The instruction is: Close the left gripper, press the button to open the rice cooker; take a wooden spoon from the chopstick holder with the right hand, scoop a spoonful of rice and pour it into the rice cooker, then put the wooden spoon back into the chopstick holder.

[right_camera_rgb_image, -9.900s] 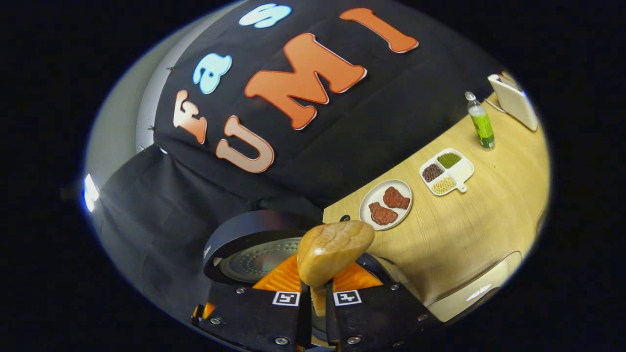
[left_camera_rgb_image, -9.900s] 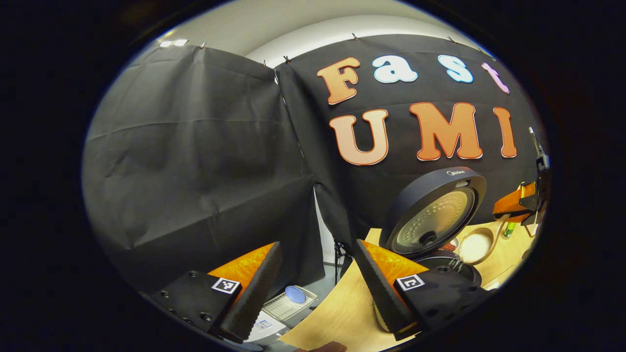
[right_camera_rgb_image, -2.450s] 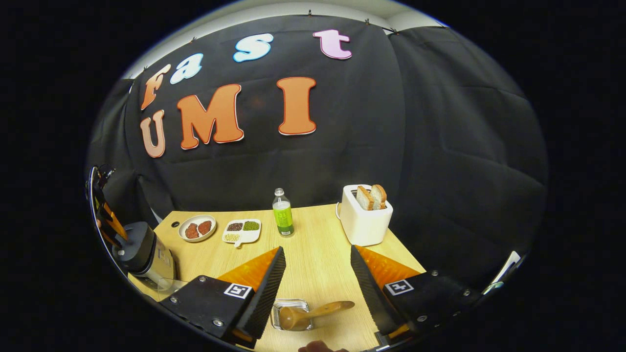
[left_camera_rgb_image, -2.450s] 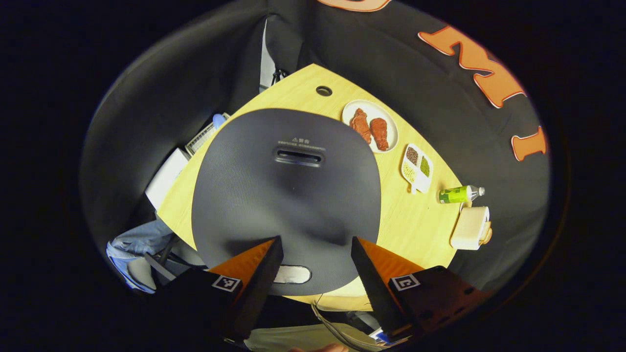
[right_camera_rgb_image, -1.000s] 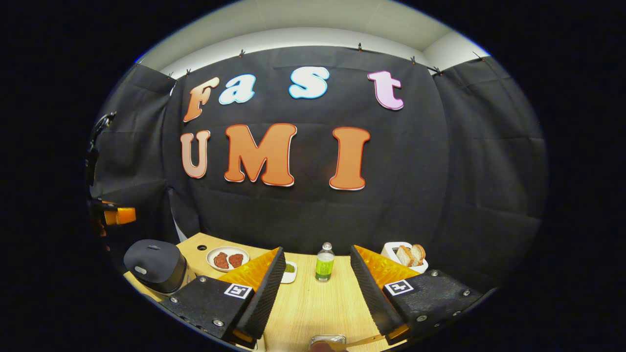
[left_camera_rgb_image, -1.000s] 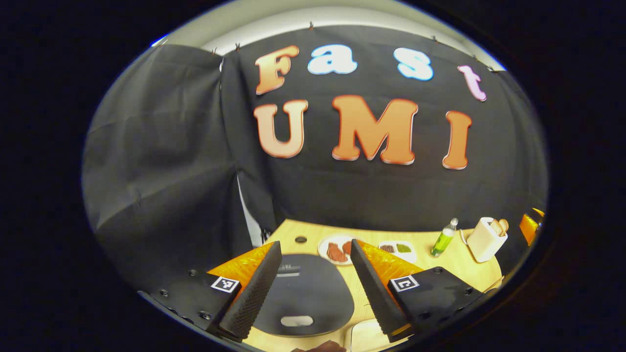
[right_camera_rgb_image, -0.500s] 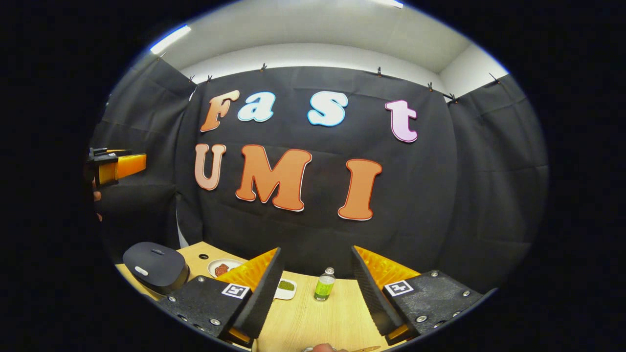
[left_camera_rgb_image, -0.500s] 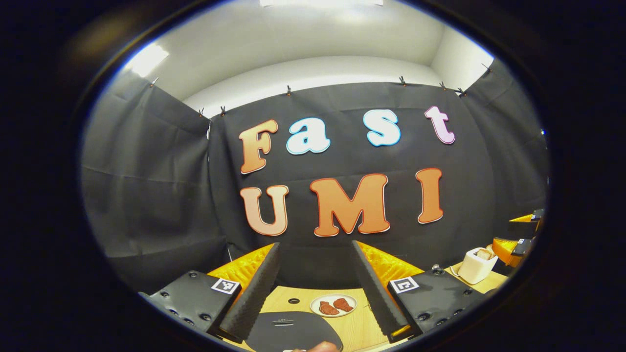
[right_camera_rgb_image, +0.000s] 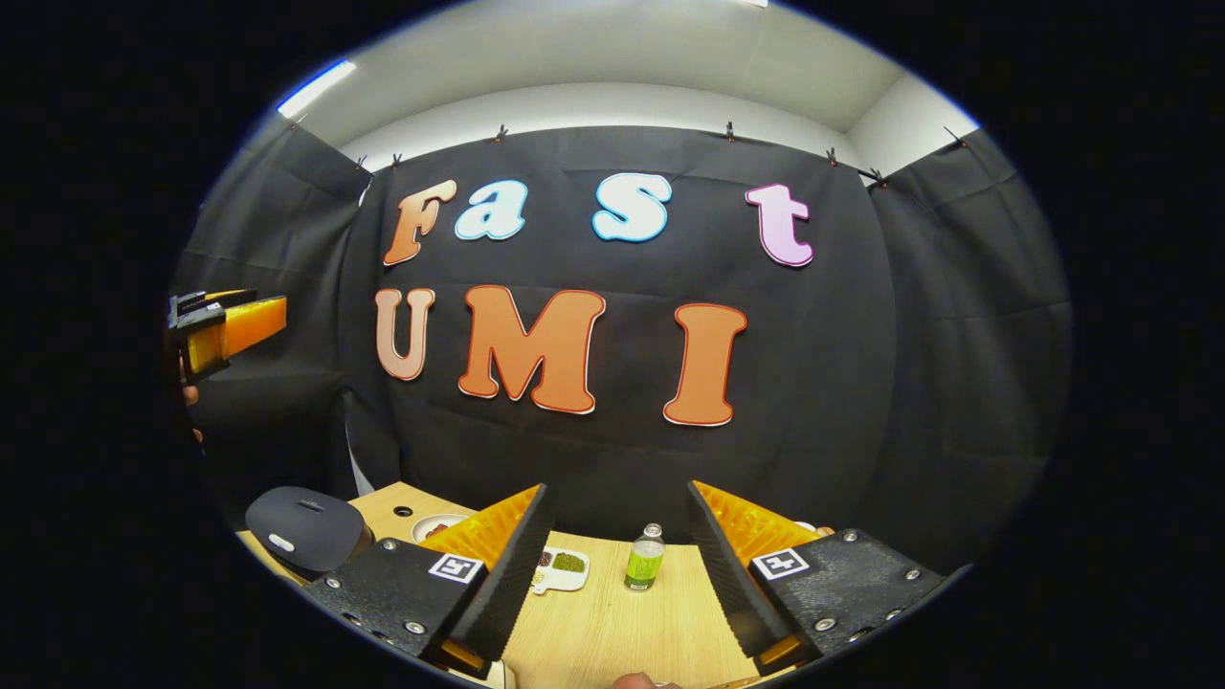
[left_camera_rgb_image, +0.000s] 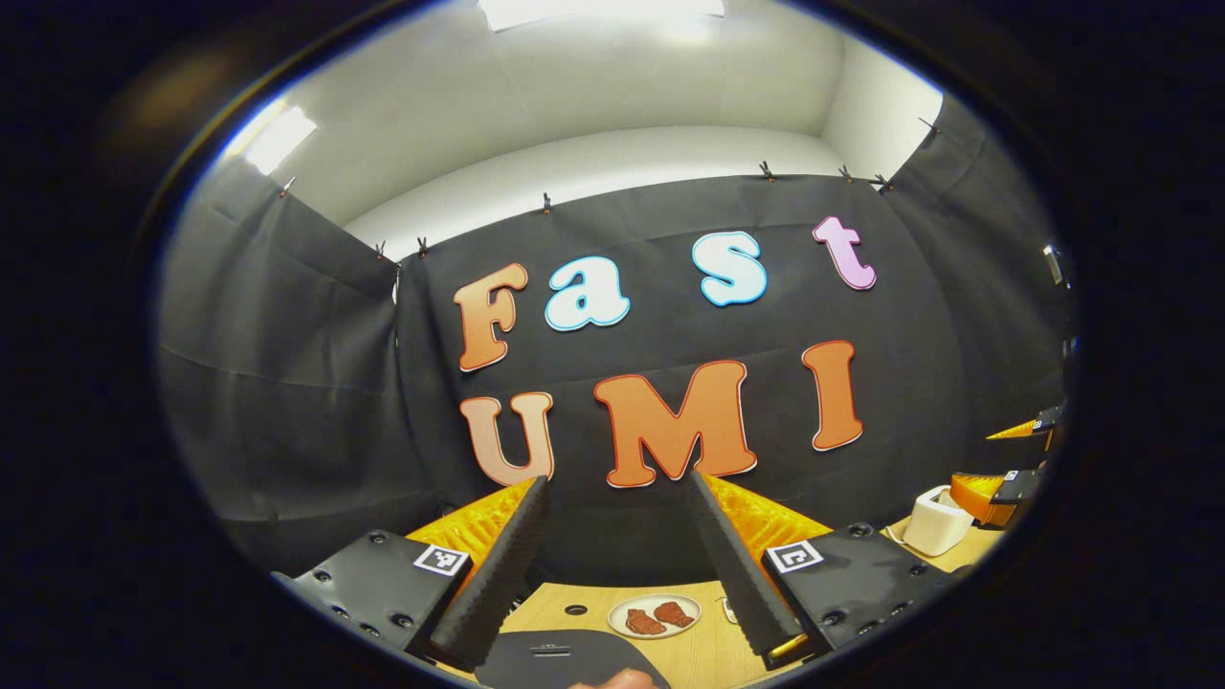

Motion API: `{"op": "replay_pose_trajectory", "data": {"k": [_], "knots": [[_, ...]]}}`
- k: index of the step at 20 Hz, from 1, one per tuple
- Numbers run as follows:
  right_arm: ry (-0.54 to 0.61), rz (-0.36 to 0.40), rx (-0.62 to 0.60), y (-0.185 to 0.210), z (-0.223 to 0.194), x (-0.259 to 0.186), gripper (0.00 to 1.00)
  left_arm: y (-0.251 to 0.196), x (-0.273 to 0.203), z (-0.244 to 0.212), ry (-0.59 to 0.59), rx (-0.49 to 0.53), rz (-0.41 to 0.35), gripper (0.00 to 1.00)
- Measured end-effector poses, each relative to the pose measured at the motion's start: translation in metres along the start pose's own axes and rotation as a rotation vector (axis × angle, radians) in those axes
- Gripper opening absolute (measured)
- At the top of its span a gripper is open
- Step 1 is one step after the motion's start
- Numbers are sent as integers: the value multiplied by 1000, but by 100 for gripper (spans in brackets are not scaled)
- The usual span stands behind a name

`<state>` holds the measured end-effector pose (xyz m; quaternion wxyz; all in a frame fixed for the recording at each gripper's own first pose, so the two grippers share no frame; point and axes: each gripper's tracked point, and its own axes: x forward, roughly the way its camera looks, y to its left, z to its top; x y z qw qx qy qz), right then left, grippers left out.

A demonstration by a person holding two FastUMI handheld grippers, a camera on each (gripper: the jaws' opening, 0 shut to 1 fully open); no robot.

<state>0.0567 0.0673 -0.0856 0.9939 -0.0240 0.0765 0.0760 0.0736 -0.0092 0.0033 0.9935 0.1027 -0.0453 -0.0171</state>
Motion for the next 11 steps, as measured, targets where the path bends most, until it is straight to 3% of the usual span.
{"op": "replay_pose_trajectory", "data": {"k": [7,11], "knots": [[12,10,-10,0,-5,17,87,-7,6,2,-8,17,2,100],[20,45,-50,10,8,36,91,-5,23,28,-93,-18,14,100]]}}
